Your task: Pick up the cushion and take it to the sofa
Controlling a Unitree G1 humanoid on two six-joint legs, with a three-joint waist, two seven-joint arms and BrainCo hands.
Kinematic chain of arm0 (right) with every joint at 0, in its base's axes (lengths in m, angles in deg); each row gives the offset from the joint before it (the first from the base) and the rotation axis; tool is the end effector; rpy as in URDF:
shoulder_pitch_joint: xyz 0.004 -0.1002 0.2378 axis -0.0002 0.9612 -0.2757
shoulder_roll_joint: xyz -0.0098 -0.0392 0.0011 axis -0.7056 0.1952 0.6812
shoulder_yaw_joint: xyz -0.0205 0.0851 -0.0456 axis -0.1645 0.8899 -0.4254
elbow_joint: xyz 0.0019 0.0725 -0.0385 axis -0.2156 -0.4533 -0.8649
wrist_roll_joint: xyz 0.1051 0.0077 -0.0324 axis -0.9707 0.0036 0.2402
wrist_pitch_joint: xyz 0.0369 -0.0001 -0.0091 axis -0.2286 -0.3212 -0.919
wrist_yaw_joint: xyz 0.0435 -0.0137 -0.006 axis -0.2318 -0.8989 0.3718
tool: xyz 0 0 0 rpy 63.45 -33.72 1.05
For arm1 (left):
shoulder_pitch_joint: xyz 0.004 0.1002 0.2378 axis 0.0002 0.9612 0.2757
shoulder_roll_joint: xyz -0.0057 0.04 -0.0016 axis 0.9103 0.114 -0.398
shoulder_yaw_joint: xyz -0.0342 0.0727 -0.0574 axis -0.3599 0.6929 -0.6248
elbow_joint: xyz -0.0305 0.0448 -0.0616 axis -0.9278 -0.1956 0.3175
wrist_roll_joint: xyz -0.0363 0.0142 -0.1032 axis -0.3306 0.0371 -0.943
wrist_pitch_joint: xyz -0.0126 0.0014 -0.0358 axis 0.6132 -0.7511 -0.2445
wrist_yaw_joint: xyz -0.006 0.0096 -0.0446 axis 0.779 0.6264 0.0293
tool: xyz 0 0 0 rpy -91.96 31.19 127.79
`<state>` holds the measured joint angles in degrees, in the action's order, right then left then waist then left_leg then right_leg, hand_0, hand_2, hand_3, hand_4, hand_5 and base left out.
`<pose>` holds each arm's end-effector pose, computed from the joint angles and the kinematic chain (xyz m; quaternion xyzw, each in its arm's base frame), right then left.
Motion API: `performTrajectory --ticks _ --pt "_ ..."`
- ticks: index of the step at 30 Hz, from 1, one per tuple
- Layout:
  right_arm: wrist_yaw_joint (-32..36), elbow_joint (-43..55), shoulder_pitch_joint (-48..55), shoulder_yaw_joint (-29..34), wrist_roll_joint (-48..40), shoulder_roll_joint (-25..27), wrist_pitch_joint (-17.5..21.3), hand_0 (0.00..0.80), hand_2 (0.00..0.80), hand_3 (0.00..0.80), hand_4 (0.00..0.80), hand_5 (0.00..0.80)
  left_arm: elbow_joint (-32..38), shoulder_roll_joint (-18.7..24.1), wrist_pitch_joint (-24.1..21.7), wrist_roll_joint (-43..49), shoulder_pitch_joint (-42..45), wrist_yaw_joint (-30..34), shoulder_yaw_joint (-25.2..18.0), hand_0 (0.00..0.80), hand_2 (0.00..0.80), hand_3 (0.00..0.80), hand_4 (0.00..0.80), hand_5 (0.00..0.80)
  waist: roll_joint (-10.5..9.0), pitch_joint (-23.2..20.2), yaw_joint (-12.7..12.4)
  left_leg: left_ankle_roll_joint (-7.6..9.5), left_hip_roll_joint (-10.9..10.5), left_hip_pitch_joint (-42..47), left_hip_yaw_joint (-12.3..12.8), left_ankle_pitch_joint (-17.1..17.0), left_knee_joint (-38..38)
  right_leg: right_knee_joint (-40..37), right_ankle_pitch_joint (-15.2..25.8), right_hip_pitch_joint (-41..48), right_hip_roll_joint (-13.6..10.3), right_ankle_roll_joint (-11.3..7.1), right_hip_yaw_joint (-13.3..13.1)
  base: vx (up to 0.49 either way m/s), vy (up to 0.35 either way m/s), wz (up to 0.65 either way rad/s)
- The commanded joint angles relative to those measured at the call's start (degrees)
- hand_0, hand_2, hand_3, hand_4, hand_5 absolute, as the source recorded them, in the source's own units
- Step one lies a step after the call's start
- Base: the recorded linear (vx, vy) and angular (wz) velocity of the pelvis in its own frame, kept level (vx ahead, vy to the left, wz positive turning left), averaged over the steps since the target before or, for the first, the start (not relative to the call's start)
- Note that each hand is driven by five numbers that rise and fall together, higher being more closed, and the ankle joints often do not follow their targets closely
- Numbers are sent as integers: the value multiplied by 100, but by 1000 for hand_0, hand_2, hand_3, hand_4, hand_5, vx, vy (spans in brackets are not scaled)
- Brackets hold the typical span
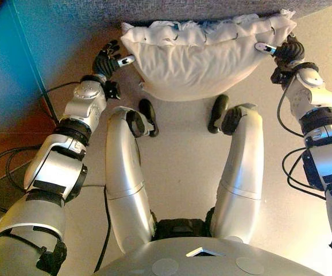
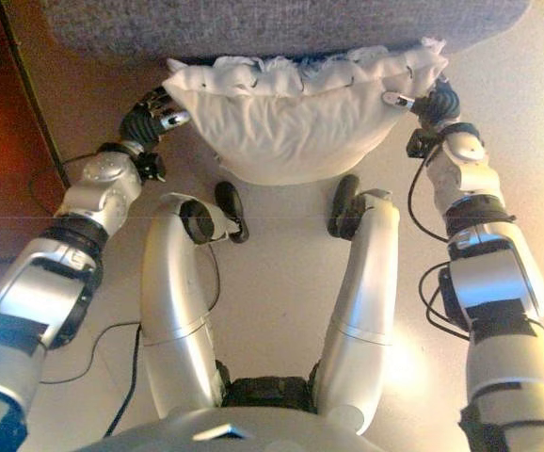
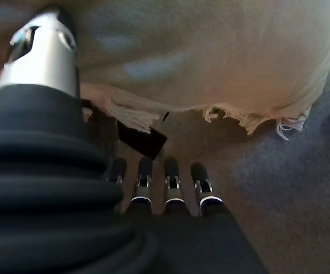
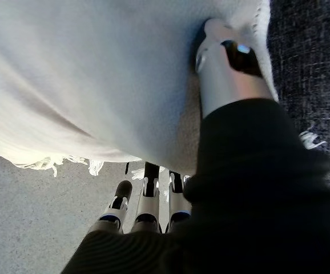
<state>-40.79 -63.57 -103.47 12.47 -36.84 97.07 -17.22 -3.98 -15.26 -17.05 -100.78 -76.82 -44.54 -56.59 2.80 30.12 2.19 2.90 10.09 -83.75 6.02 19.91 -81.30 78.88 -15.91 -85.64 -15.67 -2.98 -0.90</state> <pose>0.3560 -0.2594 0.1788 0.0190 -0.0040 -0.0446 0.9988 0.3542 0.2034 0.1412 0.0420 0.0227 -0.0338 0.9983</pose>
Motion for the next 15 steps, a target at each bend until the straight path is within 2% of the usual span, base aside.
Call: performTrajectory --ticks 1,9,15 --pt "230 -53 -416 -187 -151 98 123 0 0 0 0 0 -34 9 -65 72 -303 233 137 0 0 0 0 0 148 -33 19 -258 8 330 -161 325 236 -701 272 398 -114 -171 -153 4 25 -3" --pt "1093 143 -550 -634 420 95 -102 0 0 0 0 0 32 -30 331 65 -611 435 387 0 0 0 0 0 102 -33 32 -259 46 311 -147 287 236 -781 378 420 -165 -217 -147 -1 1 -2" --pt "1108 280 -683 -931 410 -16 -146 0 0 0 0 0 87 -118 486 -58 -814 926 608 0 0 0 0 0 58 -33 29 -260 51 292 -156 271 260 -887 474 427 -193 -250 -127 -4 -10 0"
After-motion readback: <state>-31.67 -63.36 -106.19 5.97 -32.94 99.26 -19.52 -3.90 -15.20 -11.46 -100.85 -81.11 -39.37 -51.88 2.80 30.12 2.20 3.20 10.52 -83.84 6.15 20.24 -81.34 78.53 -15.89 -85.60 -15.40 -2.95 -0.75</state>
